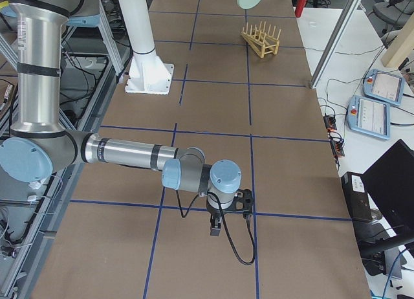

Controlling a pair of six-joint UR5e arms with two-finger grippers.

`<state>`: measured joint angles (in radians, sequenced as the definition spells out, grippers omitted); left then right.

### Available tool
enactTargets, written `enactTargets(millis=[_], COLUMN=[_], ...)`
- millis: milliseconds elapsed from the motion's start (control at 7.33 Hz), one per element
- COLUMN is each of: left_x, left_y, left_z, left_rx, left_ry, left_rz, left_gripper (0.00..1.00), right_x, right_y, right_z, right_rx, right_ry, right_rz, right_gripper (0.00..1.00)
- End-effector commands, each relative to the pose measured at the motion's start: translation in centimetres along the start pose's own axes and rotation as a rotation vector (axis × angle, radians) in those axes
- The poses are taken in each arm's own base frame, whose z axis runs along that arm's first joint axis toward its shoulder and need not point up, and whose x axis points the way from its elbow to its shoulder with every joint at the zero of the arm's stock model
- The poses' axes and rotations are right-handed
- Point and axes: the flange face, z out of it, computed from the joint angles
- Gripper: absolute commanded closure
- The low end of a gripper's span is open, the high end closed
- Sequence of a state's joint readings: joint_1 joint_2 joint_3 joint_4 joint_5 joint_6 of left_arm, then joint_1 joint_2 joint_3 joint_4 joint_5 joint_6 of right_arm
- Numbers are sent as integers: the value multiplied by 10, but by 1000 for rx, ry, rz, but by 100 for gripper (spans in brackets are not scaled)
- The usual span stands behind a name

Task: Place plate on rack
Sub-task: 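Turn the held plate upright with the left gripper beside the rack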

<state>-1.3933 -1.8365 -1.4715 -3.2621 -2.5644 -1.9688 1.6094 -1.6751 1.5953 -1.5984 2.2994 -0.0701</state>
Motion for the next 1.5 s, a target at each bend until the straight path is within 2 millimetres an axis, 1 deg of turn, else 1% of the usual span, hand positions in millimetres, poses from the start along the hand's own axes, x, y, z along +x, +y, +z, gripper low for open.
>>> enactTargets(millis=[0,273,409,545,682,818,955,1091,1364], left_x=[4,33,43,44,43,48,51,51,38], left_y=[3,-8,-7,5,14,15,11,-4,-22], left_z=[5,19,27,47,64,70,82,97,111], left_rx=[-11,58,84,102,110,116,133,161,196], left_ry=[32,107,174,286,342,360,376,381,345], left_rz=[37,-13,-62,-95,-109,-108,-105,-105,-63], left_gripper=[100,100,100,100,100,100,100,100,100], right_x=[0,0,0,0,0,0,0,0,0], right_y=[0,0,0,0,0,0,0,0,0], right_z=[0,0,0,0,0,0,0,0,0], right_rx=[0,-1,0,0,0,-1,-1,0,0], right_ry=[0,0,0,0,0,0,0,0,0], right_rz=[-1,2,-1,-1,1,2,0,-1,1], right_gripper=[0,0,0,0,0,0,0,0,0])
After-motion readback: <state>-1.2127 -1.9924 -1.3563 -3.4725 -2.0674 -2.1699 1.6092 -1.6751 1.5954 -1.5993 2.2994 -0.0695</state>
